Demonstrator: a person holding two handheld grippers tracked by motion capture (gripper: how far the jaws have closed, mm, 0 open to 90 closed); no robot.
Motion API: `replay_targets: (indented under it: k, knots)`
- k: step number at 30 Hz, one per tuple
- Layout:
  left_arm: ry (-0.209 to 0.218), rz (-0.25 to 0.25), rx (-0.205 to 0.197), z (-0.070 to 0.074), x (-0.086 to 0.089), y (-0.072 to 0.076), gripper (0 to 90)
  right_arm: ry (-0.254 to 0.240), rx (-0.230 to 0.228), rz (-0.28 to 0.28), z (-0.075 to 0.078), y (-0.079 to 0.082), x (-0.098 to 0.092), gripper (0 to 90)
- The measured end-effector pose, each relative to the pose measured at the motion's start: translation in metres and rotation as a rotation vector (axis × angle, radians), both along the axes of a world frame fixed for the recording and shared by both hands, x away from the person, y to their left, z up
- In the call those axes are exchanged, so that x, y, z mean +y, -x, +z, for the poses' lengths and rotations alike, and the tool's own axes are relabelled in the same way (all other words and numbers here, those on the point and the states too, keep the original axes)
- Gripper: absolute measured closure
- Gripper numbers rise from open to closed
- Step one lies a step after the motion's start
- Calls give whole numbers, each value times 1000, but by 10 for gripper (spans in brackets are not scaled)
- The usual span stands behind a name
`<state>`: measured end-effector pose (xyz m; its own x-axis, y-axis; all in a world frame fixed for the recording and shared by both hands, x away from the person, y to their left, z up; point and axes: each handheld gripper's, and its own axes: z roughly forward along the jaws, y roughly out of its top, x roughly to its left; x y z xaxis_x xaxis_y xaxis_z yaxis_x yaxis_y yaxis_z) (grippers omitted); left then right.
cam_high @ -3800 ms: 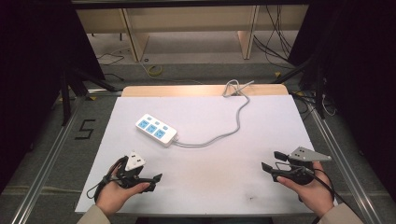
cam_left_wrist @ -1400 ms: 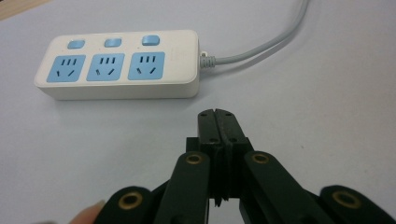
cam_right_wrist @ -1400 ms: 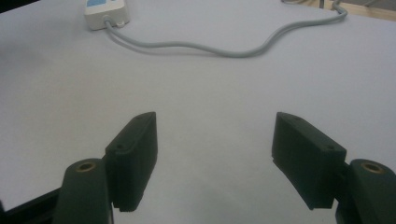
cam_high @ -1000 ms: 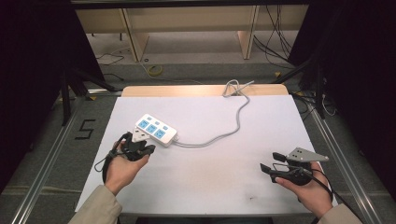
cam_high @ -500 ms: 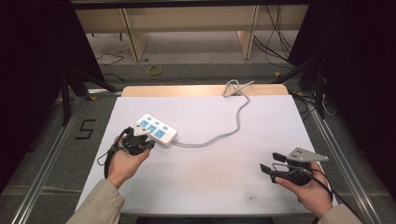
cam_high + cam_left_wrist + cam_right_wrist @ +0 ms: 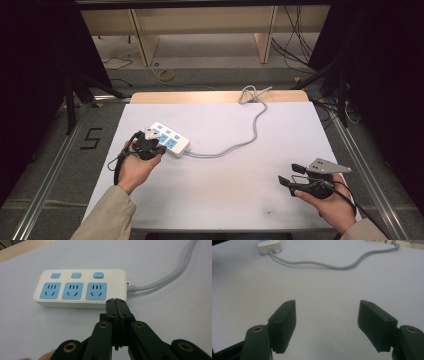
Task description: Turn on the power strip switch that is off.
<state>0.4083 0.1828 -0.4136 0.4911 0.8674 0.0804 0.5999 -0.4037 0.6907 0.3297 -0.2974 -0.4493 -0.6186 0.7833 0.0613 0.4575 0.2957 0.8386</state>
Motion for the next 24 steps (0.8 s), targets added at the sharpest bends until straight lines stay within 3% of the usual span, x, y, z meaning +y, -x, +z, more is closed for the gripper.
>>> replay_targets:
  k: [24]
  knots:
    - [-14, 24, -5, 2, -2, -20, 898, 6, 5, 2, -1, 0, 0, 317]
